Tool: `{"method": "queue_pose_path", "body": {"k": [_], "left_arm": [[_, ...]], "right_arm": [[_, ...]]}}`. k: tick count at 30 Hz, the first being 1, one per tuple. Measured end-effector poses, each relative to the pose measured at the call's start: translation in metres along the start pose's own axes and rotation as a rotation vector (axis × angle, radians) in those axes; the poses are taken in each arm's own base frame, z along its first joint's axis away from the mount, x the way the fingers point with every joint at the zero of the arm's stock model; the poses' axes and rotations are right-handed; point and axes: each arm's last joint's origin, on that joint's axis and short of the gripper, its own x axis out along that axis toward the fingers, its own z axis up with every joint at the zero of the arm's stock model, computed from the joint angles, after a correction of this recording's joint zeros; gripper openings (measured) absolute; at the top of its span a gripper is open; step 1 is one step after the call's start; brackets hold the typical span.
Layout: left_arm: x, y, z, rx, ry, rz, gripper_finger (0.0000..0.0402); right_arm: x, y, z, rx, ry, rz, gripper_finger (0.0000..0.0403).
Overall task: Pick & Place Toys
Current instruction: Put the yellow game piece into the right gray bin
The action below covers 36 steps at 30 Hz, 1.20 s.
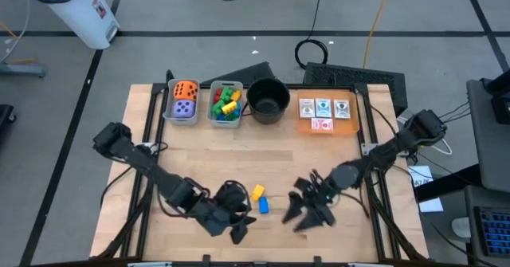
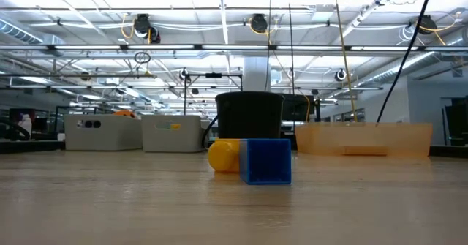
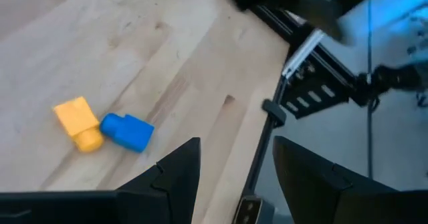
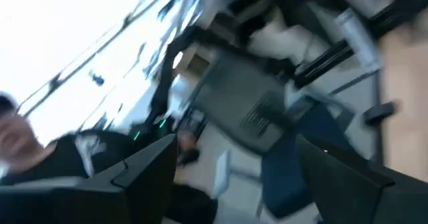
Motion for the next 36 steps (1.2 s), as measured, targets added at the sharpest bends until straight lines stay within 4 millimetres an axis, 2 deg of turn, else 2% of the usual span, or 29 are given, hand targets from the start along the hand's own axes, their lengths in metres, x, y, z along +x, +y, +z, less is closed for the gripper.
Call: {"method": "queue_pose_path", "body": {"k": [4,7,10,13,18,23,30,36], "left_arm": [[0.021,0.004,0.001,-0.076,0.002,0.004,0.0191],[0.030,0.010,0.006,-0.134,0.040,0.010,0.0191],[0.035,0.019,0.014,-0.187,0.087,0.021,0.0191],[0.038,0.025,0.027,-0.215,0.118,0.030,0.0191],[0.031,0.034,0.064,-0.120,0.140,0.072,0.0191],[0.032,0.059,0.094,0.032,0.225,0.096,0.0191],[0.047,0.097,0.112,0.185,0.381,0.112,0.0191],[0.056,0.116,0.120,0.387,0.410,0.114,0.0191]], "right_arm": [[0.002,0.022,-0.023,-0.012,0.086,0.070,0.0298],[0.001,0.040,-0.039,-0.057,0.088,0.091,0.0292],[-0.002,0.053,-0.057,-0.147,0.082,0.050,0.0286],[-0.006,0.056,-0.072,-0.237,0.119,-0.043,0.0280],[-0.011,0.049,-0.078,-0.276,0.191,-0.174,0.0274],[-0.017,0.027,-0.069,-0.285,0.252,-0.344,0.0274],[-0.032,-0.015,-0.046,-0.302,0.325,-0.648,0.0274],[-0.041,-0.035,-0.020,-0.277,0.237,-0.785,0.0274]]}}
